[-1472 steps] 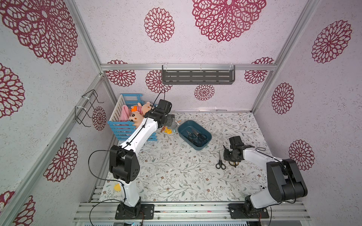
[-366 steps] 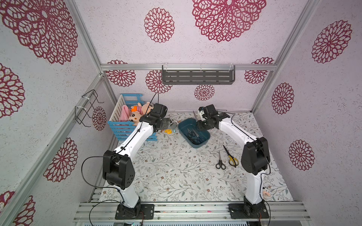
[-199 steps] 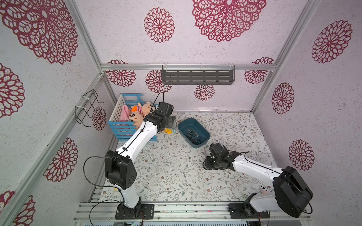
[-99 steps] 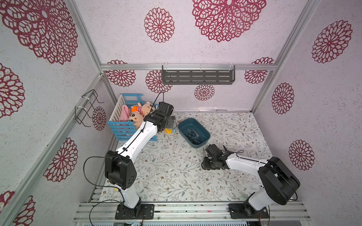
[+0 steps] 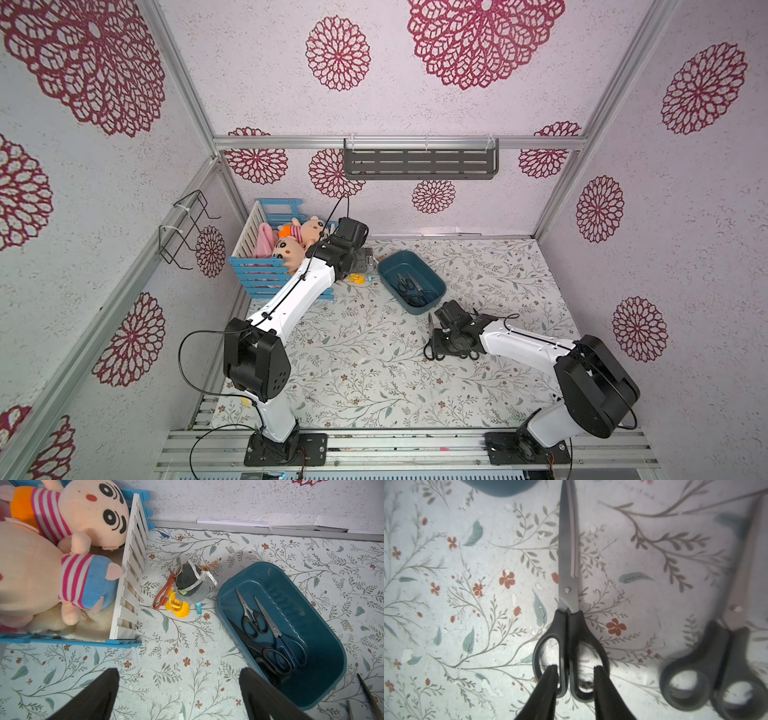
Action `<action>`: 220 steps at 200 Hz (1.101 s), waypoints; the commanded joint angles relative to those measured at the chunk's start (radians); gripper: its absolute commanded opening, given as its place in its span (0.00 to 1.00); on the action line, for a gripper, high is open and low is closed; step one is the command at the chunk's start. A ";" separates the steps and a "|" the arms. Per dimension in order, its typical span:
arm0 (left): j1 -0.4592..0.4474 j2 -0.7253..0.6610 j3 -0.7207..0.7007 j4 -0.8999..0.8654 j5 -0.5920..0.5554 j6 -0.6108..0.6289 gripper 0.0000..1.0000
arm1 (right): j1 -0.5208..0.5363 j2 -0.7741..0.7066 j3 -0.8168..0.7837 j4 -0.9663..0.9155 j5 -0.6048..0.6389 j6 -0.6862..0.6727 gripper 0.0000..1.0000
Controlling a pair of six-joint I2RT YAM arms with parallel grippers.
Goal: Take the scissors out of the storage box
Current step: Place the scissors at the center of the board, then adjust the scissors at the center of the board.
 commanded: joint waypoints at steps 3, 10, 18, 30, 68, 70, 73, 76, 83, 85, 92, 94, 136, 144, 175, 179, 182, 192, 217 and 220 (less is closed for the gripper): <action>-0.001 0.019 0.012 0.007 0.012 0.021 0.97 | -0.069 -0.101 0.054 -0.087 0.052 -0.055 0.36; 0.000 0.022 0.015 0.006 0.013 0.024 0.97 | -0.107 -0.114 0.048 -0.093 0.052 -0.063 0.36; 0.000 0.025 0.017 0.003 0.011 0.028 0.97 | -0.157 -0.123 0.038 -0.099 0.051 -0.076 0.36; 0.002 0.023 0.017 0.004 0.008 0.028 0.97 | -0.246 -0.133 0.019 -0.104 0.049 -0.099 0.36; 0.018 0.013 0.018 0.009 0.019 0.019 0.97 | -0.479 -0.153 -0.050 -0.080 0.033 -0.135 0.35; 0.018 0.011 0.018 0.008 0.020 0.019 0.97 | -0.487 -0.154 -0.055 -0.076 0.031 -0.134 0.35; 0.021 0.009 0.018 0.008 0.019 0.017 0.97 | -0.499 -0.155 -0.063 -0.071 0.030 -0.134 0.35; 0.023 0.006 0.016 0.009 0.019 0.016 0.97 | -0.511 -0.156 -0.070 -0.066 0.029 -0.133 0.35; 0.030 -0.001 0.014 0.014 0.020 0.013 0.97 | -0.535 -0.156 -0.088 -0.057 0.032 -0.133 0.35; 0.031 -0.004 0.012 0.017 0.022 0.012 0.97 | -0.542 -0.154 -0.092 -0.053 0.032 -0.134 0.35; 0.042 -0.008 0.007 0.024 0.027 0.011 0.97 | -0.560 -0.153 -0.108 -0.042 0.022 -0.134 0.34; 0.045 -0.010 0.006 0.026 0.028 0.010 0.97 | -0.563 -0.153 -0.112 -0.039 0.019 -0.136 0.34; 0.074 -0.021 -0.004 0.035 0.032 0.014 0.97 | -0.577 -0.156 -0.141 -0.044 0.025 -0.155 0.35; 0.074 -0.023 -0.009 0.039 0.033 0.012 0.97 | -0.581 -0.153 -0.146 -0.043 0.027 -0.163 0.35; 0.080 -0.023 -0.025 0.046 0.040 0.010 0.97 | -0.601 -0.128 -0.162 -0.014 0.022 -0.181 0.35; 0.081 -0.023 -0.027 0.047 0.040 0.011 0.97 | -0.602 -0.125 -0.163 -0.010 0.020 -0.184 0.35; 0.082 -0.024 -0.027 0.046 0.040 0.009 0.97 | -0.603 -0.121 -0.164 -0.008 0.020 -0.186 0.35; 0.085 -0.025 -0.032 0.046 0.040 0.010 0.97 | -0.606 -0.108 -0.166 0.001 0.015 -0.192 0.35; 0.098 -0.026 -0.041 0.047 0.045 0.010 0.97 | -0.606 -0.082 -0.168 0.021 0.002 -0.209 0.34; 0.099 -0.025 -0.041 0.048 0.046 0.011 0.97 | -0.606 -0.079 -0.167 0.023 0.000 -0.210 0.34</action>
